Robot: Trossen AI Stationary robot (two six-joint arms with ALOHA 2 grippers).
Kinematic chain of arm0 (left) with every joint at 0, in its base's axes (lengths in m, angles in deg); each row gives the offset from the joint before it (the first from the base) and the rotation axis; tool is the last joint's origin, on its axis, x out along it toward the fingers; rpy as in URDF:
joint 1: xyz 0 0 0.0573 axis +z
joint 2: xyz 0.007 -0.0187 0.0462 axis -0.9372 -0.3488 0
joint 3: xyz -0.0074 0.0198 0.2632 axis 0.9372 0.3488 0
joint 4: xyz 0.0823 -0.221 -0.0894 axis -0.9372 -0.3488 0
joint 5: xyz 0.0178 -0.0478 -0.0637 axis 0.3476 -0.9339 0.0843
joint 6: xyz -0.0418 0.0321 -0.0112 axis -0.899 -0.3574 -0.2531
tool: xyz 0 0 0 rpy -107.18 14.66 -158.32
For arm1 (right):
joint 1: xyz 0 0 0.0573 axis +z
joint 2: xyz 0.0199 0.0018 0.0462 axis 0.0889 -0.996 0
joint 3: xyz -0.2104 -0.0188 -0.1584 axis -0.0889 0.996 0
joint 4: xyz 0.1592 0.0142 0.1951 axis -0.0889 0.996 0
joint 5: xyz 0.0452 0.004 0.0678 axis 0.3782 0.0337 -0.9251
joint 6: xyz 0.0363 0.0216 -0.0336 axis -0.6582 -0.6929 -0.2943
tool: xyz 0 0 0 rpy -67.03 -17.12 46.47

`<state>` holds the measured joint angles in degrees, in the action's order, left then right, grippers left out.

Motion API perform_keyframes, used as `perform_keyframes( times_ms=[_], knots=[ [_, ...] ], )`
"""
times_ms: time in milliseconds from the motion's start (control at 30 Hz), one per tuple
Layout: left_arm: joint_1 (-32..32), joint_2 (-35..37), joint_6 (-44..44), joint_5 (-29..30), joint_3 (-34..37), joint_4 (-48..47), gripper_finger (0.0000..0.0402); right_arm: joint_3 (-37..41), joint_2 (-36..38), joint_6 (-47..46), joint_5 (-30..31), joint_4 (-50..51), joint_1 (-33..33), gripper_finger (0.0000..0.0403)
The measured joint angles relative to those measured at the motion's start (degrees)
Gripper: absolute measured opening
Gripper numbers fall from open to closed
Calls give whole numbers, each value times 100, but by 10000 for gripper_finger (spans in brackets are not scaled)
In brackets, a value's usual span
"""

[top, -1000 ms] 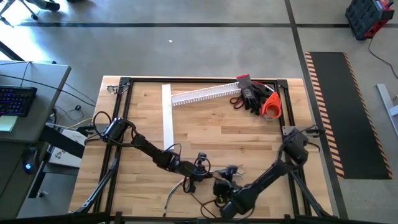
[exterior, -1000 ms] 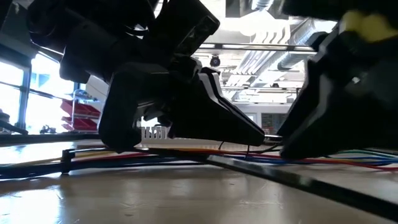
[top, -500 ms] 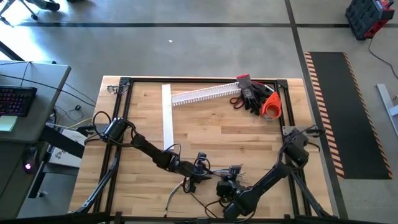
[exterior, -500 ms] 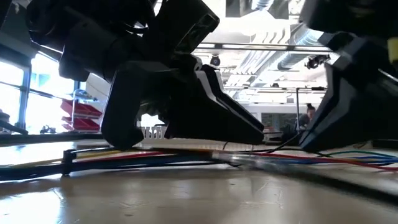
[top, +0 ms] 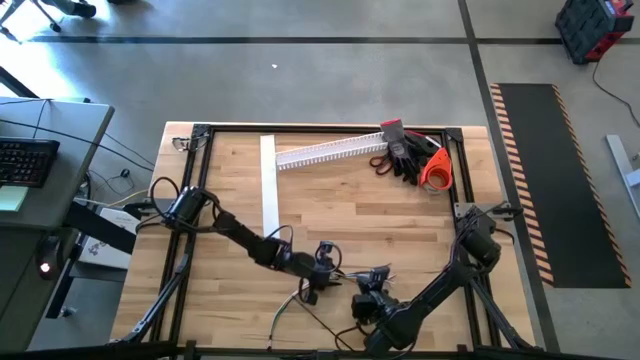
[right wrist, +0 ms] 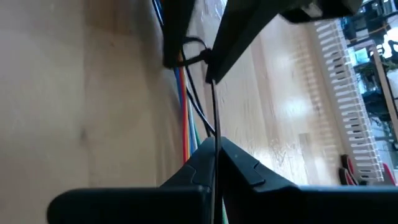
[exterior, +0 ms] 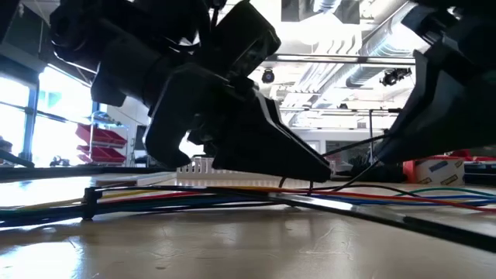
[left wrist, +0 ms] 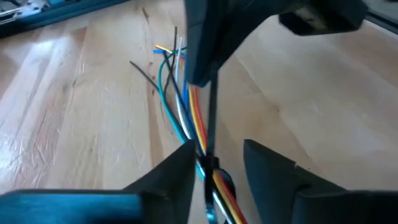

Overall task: Ziptie cables
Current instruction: Wrap the cable wires with the black zip tie

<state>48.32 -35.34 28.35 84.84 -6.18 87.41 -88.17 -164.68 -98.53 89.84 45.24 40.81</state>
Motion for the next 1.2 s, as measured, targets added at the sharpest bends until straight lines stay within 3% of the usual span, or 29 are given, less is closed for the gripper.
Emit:
perform_keyframes(
  times_ms=[233,400,600,700,900,1033,1200],
  knots=[
    [-35,0,-7,-104,0,0,38,-2,1,-61,-8,-18,80,0],
    [-61,0,64,-104,0,23,8,-2,0,-533,-8,161,230,0],
    [-58,0,3,425,-4,147,6,52,233,-2347,174,2479,631,0],
    [-20,-83,-3,870,-52,465,5,712,990,-3098,378,2752,848,0],
    [153,-446,-95,1354,-409,592,5,2964,3177,-2922,231,685,913,0],
    [254,-466,-231,1791,-522,470,5,3789,4293,-3056,-563,436,605,0],
    [366,-466,-254,1756,-520,292,4,3989,5134,-2958,-1414,1031,70,7]
  ],
)
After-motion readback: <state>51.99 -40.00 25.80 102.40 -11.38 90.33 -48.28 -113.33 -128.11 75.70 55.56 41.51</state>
